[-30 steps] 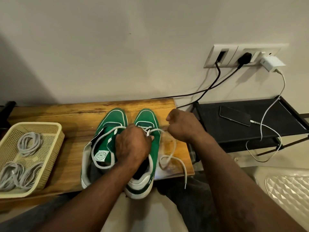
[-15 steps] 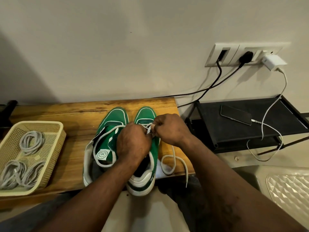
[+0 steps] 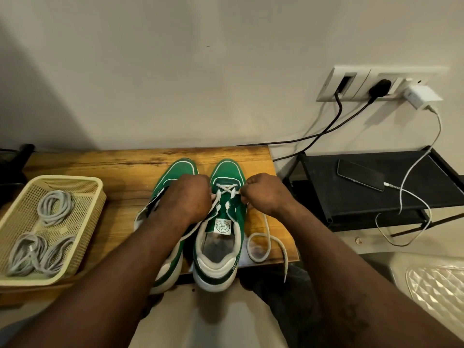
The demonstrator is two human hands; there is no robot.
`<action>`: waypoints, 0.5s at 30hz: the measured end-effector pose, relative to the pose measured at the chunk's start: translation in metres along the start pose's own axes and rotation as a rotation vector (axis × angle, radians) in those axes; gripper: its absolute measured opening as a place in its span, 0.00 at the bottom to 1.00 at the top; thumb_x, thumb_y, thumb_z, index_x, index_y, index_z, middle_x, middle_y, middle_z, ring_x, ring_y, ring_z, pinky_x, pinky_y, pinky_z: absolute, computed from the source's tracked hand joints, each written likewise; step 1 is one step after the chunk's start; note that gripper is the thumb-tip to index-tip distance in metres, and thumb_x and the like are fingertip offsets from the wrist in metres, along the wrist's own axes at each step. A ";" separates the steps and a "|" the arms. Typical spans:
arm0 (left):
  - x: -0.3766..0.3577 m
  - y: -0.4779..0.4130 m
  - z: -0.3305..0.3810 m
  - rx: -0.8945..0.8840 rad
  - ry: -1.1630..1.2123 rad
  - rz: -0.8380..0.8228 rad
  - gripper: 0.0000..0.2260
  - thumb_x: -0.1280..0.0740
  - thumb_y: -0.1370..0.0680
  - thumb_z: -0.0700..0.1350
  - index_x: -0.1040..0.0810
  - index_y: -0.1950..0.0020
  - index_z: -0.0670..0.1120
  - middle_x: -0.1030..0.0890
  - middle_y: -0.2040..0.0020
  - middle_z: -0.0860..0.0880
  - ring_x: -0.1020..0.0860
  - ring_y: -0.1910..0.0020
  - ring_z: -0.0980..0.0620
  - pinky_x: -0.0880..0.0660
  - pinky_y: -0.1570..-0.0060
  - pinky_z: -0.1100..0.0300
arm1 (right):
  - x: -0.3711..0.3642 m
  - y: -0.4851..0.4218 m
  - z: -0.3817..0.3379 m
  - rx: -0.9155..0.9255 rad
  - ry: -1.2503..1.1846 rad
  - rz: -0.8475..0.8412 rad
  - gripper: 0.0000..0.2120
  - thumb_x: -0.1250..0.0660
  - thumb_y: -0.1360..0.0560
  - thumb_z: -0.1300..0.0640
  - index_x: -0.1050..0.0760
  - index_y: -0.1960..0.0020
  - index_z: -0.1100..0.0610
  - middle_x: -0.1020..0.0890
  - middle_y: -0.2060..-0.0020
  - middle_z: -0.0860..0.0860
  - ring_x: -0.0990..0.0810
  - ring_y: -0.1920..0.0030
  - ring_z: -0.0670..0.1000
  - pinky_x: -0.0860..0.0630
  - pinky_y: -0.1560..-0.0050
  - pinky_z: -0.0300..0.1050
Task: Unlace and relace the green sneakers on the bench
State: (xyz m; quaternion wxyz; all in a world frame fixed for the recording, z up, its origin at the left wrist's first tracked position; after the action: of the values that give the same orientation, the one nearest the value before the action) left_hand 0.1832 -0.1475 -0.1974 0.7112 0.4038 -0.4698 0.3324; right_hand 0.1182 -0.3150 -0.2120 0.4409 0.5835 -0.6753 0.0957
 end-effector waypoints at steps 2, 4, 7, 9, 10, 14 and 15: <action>0.001 0.000 -0.001 -0.010 -0.038 -0.013 0.06 0.30 0.19 0.46 0.17 0.44 0.48 0.18 0.49 0.46 0.20 0.51 0.45 0.21 0.51 0.53 | 0.000 -0.001 0.002 -0.014 -0.013 -0.007 0.15 0.36 0.23 0.54 0.17 0.53 0.63 0.14 0.55 0.60 0.15 0.51 0.62 0.17 0.45 0.60; 0.004 0.002 0.000 -0.025 -0.062 -0.019 0.08 0.29 0.20 0.47 0.17 0.41 0.49 0.18 0.46 0.46 0.19 0.49 0.45 0.20 0.48 0.51 | 0.000 -0.001 0.005 -0.047 -0.042 0.001 0.13 0.36 0.21 0.55 0.16 0.49 0.62 0.14 0.52 0.60 0.15 0.48 0.63 0.17 0.44 0.58; 0.005 0.006 0.000 -0.036 -0.057 -0.017 0.09 0.30 0.19 0.47 0.19 0.39 0.51 0.18 0.47 0.47 0.20 0.50 0.45 0.21 0.52 0.52 | 0.000 0.000 0.006 -0.058 -0.045 0.017 0.14 0.37 0.20 0.54 0.17 0.48 0.62 0.14 0.51 0.60 0.16 0.47 0.63 0.18 0.45 0.55; 0.005 0.006 0.000 -0.033 -0.044 -0.019 0.09 0.32 0.19 0.46 0.20 0.40 0.52 0.18 0.48 0.47 0.21 0.52 0.45 0.24 0.56 0.54 | 0.000 0.000 0.004 -0.049 -0.043 0.020 0.14 0.37 0.20 0.53 0.17 0.48 0.62 0.14 0.51 0.60 0.16 0.47 0.63 0.19 0.46 0.54; 0.005 0.005 0.000 -0.027 -0.041 -0.022 0.06 0.33 0.18 0.48 0.21 0.42 0.51 0.19 0.48 0.46 0.22 0.53 0.45 0.25 0.56 0.54 | -0.001 0.000 0.004 -0.045 -0.044 0.020 0.14 0.37 0.20 0.54 0.17 0.48 0.62 0.14 0.51 0.60 0.16 0.47 0.63 0.19 0.46 0.54; 0.006 0.004 0.004 -0.014 0.062 -0.049 0.21 0.42 0.16 0.64 0.23 0.54 0.48 0.18 0.52 0.46 0.21 0.54 0.45 0.23 0.52 0.51 | -0.002 -0.001 0.005 -0.047 -0.057 0.020 0.14 0.37 0.20 0.54 0.17 0.47 0.62 0.14 0.50 0.61 0.16 0.46 0.64 0.19 0.45 0.55; 0.005 0.004 0.005 -0.008 0.071 -0.067 0.23 0.40 0.17 0.66 0.22 0.55 0.48 0.18 0.53 0.47 0.21 0.54 0.45 0.22 0.51 0.51 | -0.002 -0.001 0.005 -0.047 -0.063 0.019 0.14 0.37 0.20 0.54 0.17 0.48 0.62 0.14 0.50 0.61 0.16 0.46 0.64 0.19 0.45 0.56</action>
State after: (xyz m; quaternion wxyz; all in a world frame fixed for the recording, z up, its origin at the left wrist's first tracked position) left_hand 0.1795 -0.1498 -0.1901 0.7398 0.4043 -0.4316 0.3207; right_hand 0.1165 -0.3173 -0.2168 0.4317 0.5692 -0.6967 0.0656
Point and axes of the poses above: each hand's wrist, its own y-axis away from the middle knuckle, its own x-axis out of the back of the hand, z = x × y, the point moved 7 cm from there along -y, towards the middle knuckle
